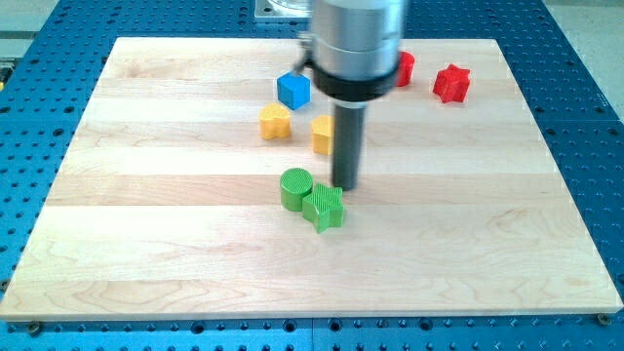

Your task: Move the green star diagonal to the green circle

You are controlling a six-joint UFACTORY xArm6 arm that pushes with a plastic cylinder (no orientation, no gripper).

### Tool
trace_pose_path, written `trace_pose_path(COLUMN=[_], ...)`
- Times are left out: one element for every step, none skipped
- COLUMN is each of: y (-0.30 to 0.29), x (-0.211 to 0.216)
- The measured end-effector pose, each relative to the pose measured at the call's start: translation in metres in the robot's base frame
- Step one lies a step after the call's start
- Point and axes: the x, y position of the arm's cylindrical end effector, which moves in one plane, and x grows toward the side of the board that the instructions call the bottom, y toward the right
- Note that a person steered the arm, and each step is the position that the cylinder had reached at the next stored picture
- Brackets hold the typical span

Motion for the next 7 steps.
trace_pose_path(y=[0.035, 0.024, 0.001, -0.036, -0.075, -0.072, -0.124], x=[-0.031, -0.011, 0.035, 0.062, 0.069, 0.074, 0.094])
